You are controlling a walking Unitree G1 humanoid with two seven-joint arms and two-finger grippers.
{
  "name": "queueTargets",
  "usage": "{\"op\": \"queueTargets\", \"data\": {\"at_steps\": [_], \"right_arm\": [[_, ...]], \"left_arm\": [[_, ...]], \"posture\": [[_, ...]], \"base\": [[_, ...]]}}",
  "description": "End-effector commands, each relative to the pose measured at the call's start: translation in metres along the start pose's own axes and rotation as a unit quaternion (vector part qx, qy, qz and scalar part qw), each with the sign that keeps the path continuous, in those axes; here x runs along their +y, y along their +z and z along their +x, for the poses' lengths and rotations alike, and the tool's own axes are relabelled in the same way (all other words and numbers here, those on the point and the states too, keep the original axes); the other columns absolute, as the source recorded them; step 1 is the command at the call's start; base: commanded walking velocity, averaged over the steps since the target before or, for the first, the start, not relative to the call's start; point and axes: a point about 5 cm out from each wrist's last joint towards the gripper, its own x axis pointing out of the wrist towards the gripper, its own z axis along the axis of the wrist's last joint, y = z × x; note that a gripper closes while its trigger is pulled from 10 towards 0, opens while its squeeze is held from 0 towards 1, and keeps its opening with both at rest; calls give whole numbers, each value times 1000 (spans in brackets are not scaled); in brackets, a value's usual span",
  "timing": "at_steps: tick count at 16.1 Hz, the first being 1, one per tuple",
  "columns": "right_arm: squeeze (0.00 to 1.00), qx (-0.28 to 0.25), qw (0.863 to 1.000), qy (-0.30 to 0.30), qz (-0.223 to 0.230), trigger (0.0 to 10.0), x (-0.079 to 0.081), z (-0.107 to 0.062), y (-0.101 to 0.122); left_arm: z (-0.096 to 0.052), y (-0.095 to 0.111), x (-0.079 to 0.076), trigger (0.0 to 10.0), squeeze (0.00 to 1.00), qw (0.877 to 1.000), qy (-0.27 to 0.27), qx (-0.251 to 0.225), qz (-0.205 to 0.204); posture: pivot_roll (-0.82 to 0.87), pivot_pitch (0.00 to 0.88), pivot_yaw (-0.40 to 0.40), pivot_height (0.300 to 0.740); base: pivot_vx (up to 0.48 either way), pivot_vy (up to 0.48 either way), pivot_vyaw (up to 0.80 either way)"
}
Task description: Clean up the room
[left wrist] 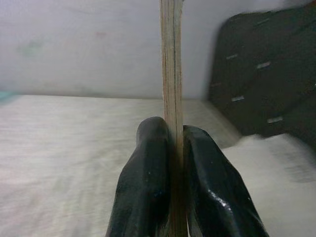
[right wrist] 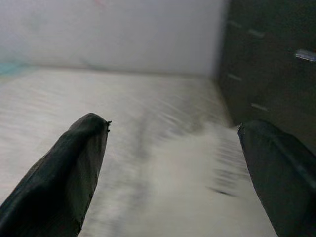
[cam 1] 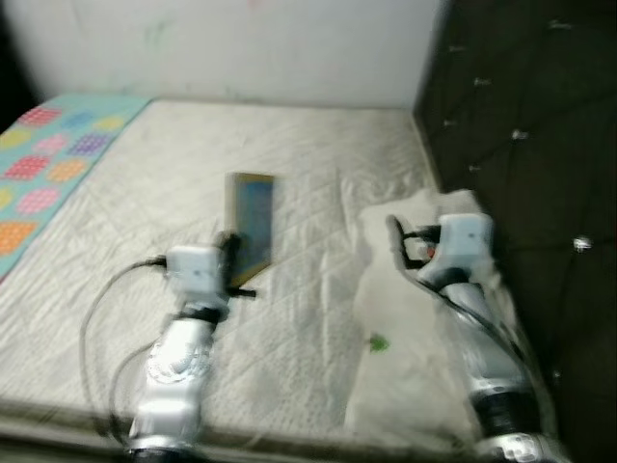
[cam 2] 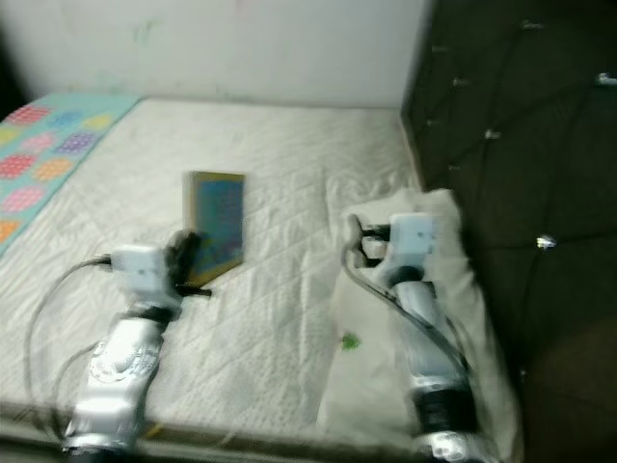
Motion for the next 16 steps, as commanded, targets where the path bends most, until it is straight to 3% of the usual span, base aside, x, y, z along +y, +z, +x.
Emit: {"op": "queueTargets", "data": {"at_steps": [1,4,14,16], "right_arm": [[0,-20,1000,21,7,10000,17,6,10],[0,-20,1000,18,6,10000,15,6,9],[0,-21,1000,21,4,10000,16,7,10],[0,-21,1000,23,3,10000,16,7,10]], "left_arm": [[1,10,16,10000,0,999,29,-18,22],[1,10,16,10000,0,999,24,-18,16],[1,10,13,10000,0,1000,20,-21,12],[1,8,13,10000,0,999,26,-15,13]], "posture": [[53,0,15,740],[53,0,16,740],[50,0,11,740],[49,0,8,740]], "base": [[0,0,0],[0,0,0],[0,469,0],[0,0,0]]}}
